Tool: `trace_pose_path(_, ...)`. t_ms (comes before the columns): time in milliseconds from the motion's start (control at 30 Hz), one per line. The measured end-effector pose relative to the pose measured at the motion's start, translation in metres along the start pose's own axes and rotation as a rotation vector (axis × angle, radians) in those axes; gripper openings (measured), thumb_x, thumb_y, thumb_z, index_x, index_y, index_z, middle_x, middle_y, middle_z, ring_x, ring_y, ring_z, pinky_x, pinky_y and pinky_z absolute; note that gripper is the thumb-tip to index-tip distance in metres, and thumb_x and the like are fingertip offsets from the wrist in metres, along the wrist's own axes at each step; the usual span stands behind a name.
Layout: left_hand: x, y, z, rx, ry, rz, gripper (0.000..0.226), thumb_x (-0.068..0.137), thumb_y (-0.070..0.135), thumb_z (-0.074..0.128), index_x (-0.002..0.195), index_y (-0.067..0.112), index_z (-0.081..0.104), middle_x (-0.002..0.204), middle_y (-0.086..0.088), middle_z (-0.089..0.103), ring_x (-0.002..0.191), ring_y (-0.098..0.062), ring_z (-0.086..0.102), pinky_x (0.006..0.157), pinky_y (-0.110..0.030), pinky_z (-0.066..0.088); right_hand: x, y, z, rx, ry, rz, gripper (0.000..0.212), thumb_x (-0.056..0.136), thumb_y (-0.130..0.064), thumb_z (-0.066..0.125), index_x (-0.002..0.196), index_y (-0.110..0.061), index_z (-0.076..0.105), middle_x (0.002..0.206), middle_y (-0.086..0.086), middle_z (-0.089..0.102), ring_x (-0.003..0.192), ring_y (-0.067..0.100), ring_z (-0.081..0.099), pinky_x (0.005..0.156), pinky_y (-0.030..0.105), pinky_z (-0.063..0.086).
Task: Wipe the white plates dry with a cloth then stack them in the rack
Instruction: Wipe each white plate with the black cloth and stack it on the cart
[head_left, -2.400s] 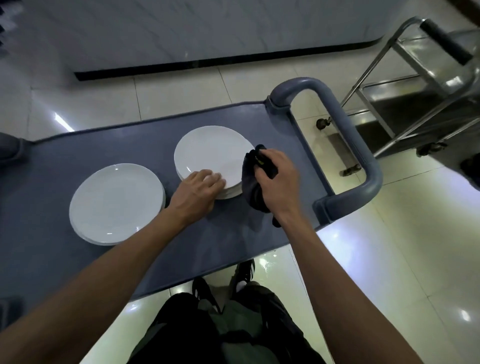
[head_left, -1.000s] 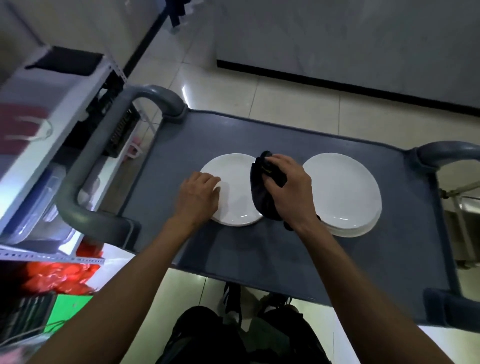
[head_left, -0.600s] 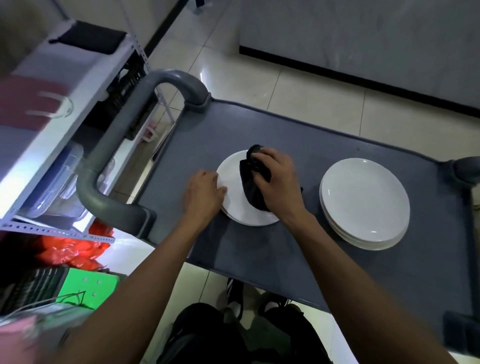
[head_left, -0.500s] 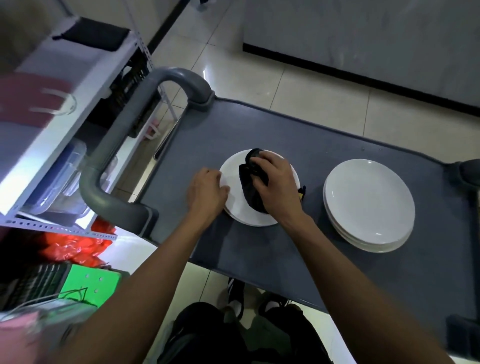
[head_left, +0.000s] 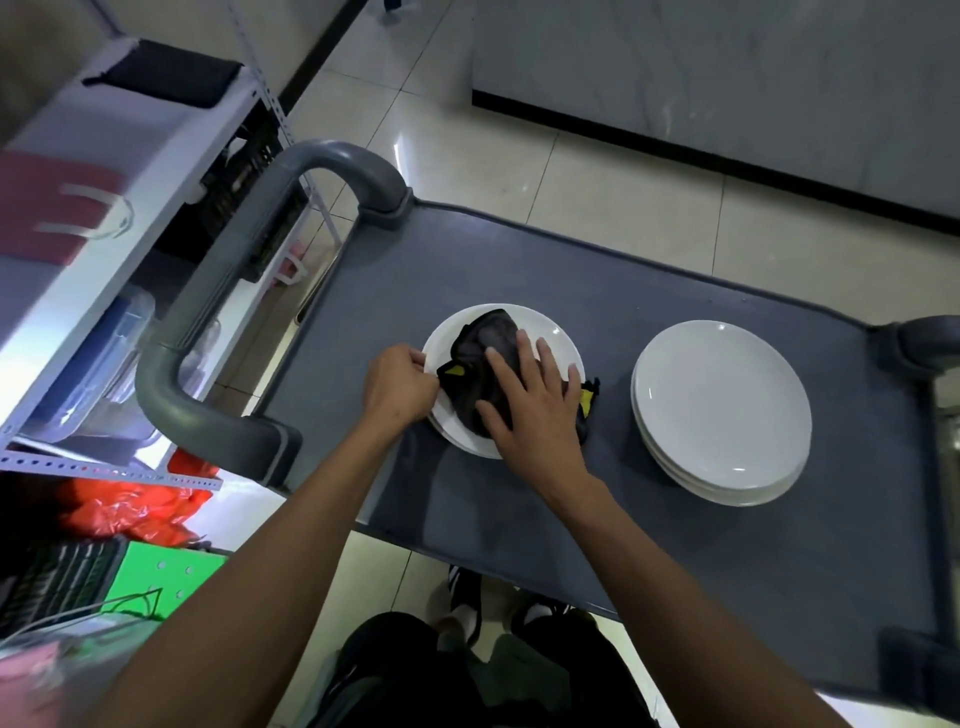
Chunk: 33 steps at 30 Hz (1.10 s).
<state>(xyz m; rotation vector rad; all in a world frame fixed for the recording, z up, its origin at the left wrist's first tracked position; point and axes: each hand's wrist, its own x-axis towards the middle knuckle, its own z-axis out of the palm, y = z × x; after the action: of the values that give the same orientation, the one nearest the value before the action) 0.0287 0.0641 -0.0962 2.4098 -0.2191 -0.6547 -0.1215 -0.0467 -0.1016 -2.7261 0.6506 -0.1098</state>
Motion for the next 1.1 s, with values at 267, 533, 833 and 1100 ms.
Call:
trace_pose_path(267,-0.004,-0.001,-0.004,-0.055,0.001,0.023,0.022,0.072,0.016,0.075,0.061,0.030,0.062,0.067,0.013,0.068,0.074,-0.015,0.068,0.069,-0.029,0.056,-0.032,0.004,0.012,0.159,0.015,0.219,0.076,0.097,-0.055,0.050,0.159,-0.033,0.013,0.168,0.003,0.007,0.154,0.025,0.001,0.122,0.056,0.003)
trace_pose_path(533,-0.014,-0.004,-0.010,-0.394,-0.244,-0.125,0.021,0.082,0.004,0.072,0.100,-0.002,0.063,0.091,-0.021,0.072,0.065,-0.026,0.072,0.050,-0.034,0.057,-0.019,-0.013,0.015,0.294,0.020,0.231,0.079,0.095,-0.059,0.050,0.159,-0.036,0.010,0.167,0.003,0.011,0.153,0.024,0.007,0.121,0.057,0.006)
trace_pose_path(833,-0.040,-0.008,-0.021,-0.682,-0.437,-0.113,0.048,0.088,-0.015,0.047,0.126,0.011,0.062,0.112,-0.024,0.071,0.096,-0.047,0.069,0.076,-0.055,0.061,-0.014,-0.016,0.014,0.285,0.032,0.118,0.066,0.093,-0.035,0.060,0.153,-0.035,0.033,0.162,0.005,0.024,0.147,0.026,0.026,0.116,0.054,0.026)
trace_pose_path(1100,-0.049,-0.014,-0.014,-0.745,-0.418,-0.171,0.041,0.088,-0.019,0.048,0.123,0.004,0.050,0.112,-0.023,0.063,0.085,-0.039,0.068,0.058,-0.048,0.062,-0.017,0.007,-0.007,0.153,0.035,0.117,0.056,0.086,-0.020,0.059,0.141,-0.024,0.049,0.159,-0.003,0.033,0.147,0.019,0.028,0.113,0.052,0.030)
